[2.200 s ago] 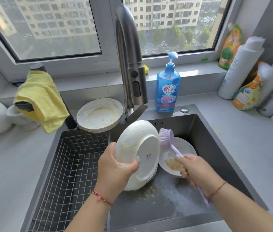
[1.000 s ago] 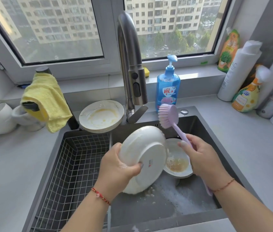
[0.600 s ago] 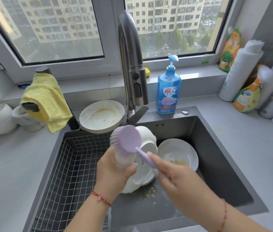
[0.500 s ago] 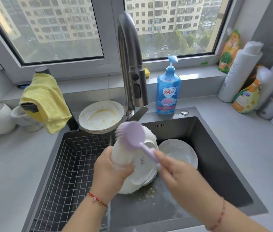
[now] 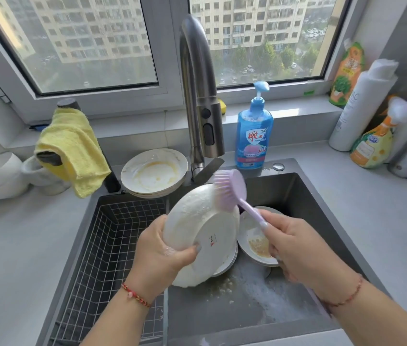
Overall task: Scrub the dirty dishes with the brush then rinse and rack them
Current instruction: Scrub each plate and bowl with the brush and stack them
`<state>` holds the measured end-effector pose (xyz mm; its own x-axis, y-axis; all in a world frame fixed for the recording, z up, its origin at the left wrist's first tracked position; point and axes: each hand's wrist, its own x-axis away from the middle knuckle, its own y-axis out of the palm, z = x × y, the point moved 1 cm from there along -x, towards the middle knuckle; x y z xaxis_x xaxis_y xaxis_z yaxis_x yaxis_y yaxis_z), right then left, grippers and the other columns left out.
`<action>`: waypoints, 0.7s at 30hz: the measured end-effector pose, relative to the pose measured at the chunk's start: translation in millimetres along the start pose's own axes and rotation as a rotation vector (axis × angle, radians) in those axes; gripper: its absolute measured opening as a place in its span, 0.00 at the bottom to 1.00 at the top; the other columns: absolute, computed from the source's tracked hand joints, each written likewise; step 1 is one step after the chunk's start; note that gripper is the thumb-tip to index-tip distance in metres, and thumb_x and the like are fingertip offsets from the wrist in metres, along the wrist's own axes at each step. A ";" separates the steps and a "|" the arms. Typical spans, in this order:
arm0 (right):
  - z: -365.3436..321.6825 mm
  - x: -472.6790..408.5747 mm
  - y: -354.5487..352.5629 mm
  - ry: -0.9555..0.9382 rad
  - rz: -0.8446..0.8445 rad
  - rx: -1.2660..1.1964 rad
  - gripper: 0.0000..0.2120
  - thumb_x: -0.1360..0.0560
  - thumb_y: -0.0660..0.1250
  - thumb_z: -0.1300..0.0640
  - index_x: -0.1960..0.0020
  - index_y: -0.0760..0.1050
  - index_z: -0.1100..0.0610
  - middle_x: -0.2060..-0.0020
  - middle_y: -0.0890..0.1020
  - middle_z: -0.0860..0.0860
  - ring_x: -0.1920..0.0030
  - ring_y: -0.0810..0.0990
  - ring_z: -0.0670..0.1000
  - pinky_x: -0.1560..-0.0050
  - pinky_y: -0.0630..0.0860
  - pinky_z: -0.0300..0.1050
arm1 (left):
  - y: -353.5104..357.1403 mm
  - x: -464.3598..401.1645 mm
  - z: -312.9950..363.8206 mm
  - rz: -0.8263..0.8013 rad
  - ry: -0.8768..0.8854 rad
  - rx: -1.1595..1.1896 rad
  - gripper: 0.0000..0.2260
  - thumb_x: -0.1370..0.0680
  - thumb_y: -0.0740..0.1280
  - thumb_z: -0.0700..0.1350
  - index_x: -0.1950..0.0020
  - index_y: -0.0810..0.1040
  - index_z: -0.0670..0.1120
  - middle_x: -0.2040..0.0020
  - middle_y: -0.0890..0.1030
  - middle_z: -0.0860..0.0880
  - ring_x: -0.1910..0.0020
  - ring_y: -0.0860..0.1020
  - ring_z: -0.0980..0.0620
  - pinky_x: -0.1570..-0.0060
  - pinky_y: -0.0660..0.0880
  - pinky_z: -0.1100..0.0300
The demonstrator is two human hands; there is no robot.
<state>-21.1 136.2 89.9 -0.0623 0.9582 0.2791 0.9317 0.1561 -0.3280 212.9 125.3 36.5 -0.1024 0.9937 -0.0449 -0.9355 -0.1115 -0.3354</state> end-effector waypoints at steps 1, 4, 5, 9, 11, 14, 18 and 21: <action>-9.7 4.8 2.5 -0.071 -0.007 0.053 0.22 0.19 0.56 0.55 0.49 0.73 0.26 0.72 0.67 0.57 0.76 0.64 0.47 0.75 0.62 0.39 | 3.8 0.7 -0.5 -0.015 0.001 -0.022 0.19 0.38 0.82 0.40 0.54 0.78 0.50 0.59 0.82 0.52 0.58 0.81 0.58 0.64 0.79 0.65; -16.5 9.0 7.1 -0.169 -0.023 0.197 0.21 0.19 0.57 0.54 0.56 0.70 0.25 0.73 0.71 0.49 0.72 0.66 0.45 0.71 0.64 0.40 | 7.3 2.6 0.4 -0.018 0.008 -0.044 0.18 0.40 0.82 0.42 0.55 0.78 0.50 0.60 0.82 0.52 0.60 0.80 0.60 0.65 0.77 0.68; -11.7 6.8 4.0 -0.149 -0.010 0.201 0.21 0.19 0.56 0.54 0.55 0.70 0.26 0.75 0.68 0.46 0.74 0.64 0.45 0.72 0.63 0.39 | 5.1 2.6 1.1 -0.013 0.012 -0.029 0.19 0.42 0.81 0.45 0.55 0.79 0.51 0.59 0.82 0.54 0.60 0.81 0.60 0.65 0.77 0.67; 22.9 4.2 -7.5 0.167 0.029 0.065 0.18 0.19 0.56 0.56 0.46 0.76 0.34 0.75 0.61 0.48 0.79 0.57 0.46 0.76 0.54 0.37 | -9.1 2.1 1.6 0.019 0.007 0.071 0.25 0.46 0.79 0.53 0.51 0.80 0.50 0.55 0.84 0.53 0.56 0.84 0.53 0.62 0.82 0.56; 32.0 8.6 -5.5 0.236 0.010 0.027 0.17 0.18 0.55 0.56 0.44 0.76 0.36 0.74 0.61 0.51 0.80 0.57 0.47 0.76 0.54 0.36 | -11.4 1.2 2.0 0.024 0.019 0.088 0.26 0.45 0.80 0.51 0.50 0.80 0.50 0.54 0.84 0.51 0.55 0.84 0.52 0.61 0.83 0.55; 15.2 11.5 -1.9 0.077 0.045 0.071 0.20 0.18 0.55 0.56 0.49 0.73 0.30 0.76 0.62 0.48 0.80 0.58 0.46 0.77 0.57 0.38 | -4.0 1.4 5.8 -0.011 0.025 0.028 0.21 0.42 0.81 0.46 0.51 0.80 0.49 0.56 0.84 0.53 0.57 0.83 0.57 0.62 0.81 0.61; -16.4 28.9 18.9 -0.210 0.004 0.430 0.22 0.19 0.55 0.54 0.39 0.63 0.24 0.71 0.73 0.48 0.75 0.66 0.46 0.72 0.65 0.39 | 11.3 2.0 4.5 -0.013 -0.018 -0.021 0.17 0.41 0.80 0.44 0.56 0.79 0.49 0.62 0.83 0.51 0.63 0.81 0.58 0.65 0.78 0.63; -14.2 43.0 41.2 -0.364 0.007 0.687 0.27 0.19 0.51 0.51 0.34 0.45 0.23 0.71 0.70 0.47 0.71 0.68 0.49 0.71 0.62 0.39 | 13.2 0.3 -0.2 0.021 -0.071 0.077 0.18 0.44 0.77 0.44 0.55 0.81 0.49 0.61 0.84 0.50 0.62 0.81 0.54 0.64 0.79 0.58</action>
<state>19.7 180.5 101.2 -0.2811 0.9597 -0.0001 0.5095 0.1492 -0.8474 200.6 124.1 31.9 -0.1438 0.9895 0.0167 -0.9558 -0.1345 -0.2616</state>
